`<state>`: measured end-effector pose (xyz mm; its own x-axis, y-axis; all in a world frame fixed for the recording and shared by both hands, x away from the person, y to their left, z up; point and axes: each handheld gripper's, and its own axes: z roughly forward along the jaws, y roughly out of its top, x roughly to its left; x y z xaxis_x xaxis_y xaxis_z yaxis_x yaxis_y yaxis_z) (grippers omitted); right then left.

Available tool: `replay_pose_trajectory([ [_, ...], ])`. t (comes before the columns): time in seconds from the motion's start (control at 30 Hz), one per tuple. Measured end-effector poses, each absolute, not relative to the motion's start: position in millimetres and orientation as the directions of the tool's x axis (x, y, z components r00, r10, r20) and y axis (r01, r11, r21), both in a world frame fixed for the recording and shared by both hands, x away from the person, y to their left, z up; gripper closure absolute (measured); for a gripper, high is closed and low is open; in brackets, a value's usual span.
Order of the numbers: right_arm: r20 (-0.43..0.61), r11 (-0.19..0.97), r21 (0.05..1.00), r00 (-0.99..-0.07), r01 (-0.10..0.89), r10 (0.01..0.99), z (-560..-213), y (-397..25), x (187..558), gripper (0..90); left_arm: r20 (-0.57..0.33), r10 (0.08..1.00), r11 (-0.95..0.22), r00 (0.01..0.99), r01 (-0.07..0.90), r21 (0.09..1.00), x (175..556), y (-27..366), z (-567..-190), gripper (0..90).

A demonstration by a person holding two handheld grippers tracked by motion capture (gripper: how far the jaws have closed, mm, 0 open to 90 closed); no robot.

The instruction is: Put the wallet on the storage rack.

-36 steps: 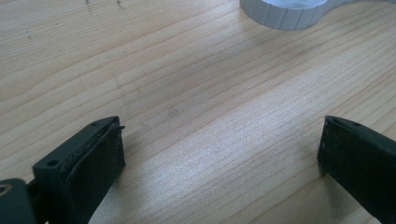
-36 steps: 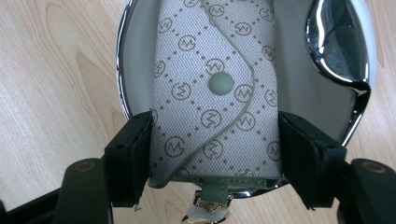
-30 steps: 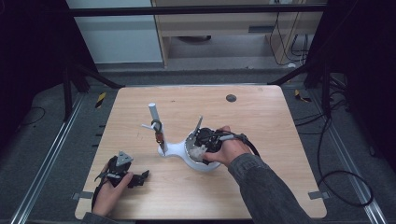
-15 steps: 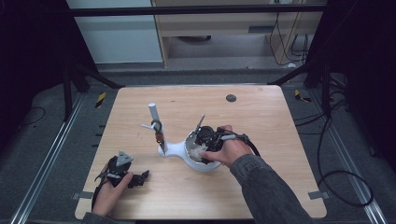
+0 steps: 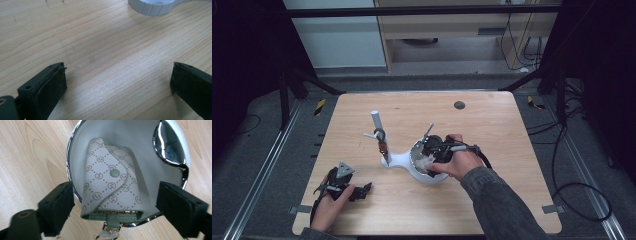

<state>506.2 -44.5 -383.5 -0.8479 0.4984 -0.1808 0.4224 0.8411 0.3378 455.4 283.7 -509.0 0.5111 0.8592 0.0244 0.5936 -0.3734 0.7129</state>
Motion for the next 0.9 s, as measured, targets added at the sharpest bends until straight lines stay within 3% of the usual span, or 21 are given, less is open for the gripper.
replay_pose_trajectory([
  [0.07,-0.196,0.836,0.355,-0.841,0.418,0.504,-381.6,-46.1,504.2,8.9,0.025,0.859,-0.374,0.511,0.594,0.713,455.5,283.7,-509.0,0.0],
  [0.23,-0.199,0.829,0.38,-0.838,0.411,0.507,-377.5,-48.9,500.8,6.7,0.024,0.859,-0.374,0.512,0.594,0.712,455.4,283.7,-509.0,0.0],
  [0.9,-0.205,0.779,0.5,-0.822,0.379,0.531,-358.5,-81.9,484.0,5.9,0.026,0.858,-0.377,0.513,0.594,0.711,455.3,283.7,-508.9,0.0],
])
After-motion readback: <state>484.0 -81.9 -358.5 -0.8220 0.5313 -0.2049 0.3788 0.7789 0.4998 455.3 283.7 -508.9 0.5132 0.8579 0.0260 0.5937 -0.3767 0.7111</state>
